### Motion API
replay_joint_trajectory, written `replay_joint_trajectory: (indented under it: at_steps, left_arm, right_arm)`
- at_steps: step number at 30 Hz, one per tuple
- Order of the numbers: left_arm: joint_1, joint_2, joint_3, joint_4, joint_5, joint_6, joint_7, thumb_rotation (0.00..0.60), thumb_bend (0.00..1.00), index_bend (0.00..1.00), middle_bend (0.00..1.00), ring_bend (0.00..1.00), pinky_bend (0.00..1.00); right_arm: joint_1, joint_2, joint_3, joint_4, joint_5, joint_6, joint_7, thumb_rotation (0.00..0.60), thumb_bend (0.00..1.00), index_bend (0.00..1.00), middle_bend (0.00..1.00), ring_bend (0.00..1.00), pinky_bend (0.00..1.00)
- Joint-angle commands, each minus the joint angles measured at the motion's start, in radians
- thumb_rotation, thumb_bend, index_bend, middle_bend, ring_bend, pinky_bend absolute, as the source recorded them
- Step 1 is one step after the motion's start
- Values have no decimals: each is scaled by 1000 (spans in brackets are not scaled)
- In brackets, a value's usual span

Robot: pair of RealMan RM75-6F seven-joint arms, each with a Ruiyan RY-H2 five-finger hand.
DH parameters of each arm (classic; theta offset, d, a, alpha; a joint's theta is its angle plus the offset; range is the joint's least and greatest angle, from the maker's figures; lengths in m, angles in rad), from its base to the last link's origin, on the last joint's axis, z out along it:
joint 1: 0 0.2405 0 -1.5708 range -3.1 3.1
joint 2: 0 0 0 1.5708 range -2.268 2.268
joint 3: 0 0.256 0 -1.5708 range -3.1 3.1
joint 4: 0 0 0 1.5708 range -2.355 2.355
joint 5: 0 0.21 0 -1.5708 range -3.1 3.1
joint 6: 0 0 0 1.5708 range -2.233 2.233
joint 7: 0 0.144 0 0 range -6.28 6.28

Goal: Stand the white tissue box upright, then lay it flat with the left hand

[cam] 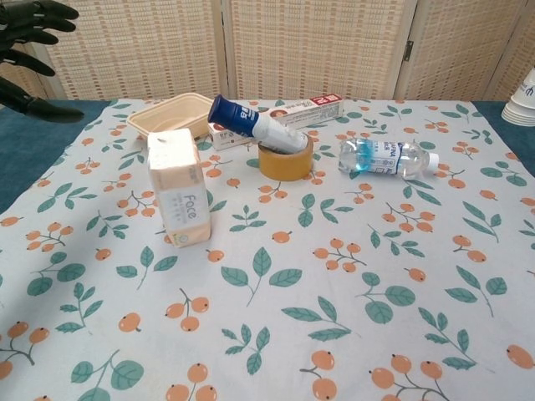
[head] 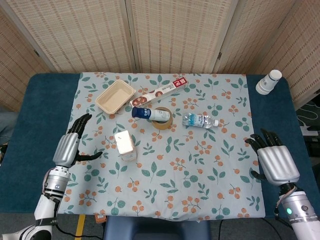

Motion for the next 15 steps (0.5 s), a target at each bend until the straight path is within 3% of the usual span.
replay_joint_trajectory:
  at_steps: [1, 6, 9, 15]
  left_arm:
    - [-230, 133, -26, -264, -467, -11, 533, 600, 136, 0, 0, 0, 173]
    - [-421, 79, -50, -287, -763, 78, 733, 600, 136, 0, 0, 0, 174]
    - [-494, 46, -93, -302, -900, 117, 746, 600, 135, 0, 0, 0, 175]
    - [-607, -14, -126, -288, -993, 209, 775, 600, 135, 0, 0, 0, 186]
  right_arm:
    - [0, 2, 0, -1, 6, -1, -1, 600, 72, 249, 153, 0, 109]
    - [0, 9, 5, -1, 12, 3, 5, 600, 72, 249, 153, 0, 109]
    - [1, 11, 7, 1, 16, 2, 7, 600, 72, 249, 153, 0, 109]
    - [2, 9, 7, 4, 16, 1, 7, 600, 72, 249, 153, 0, 109]
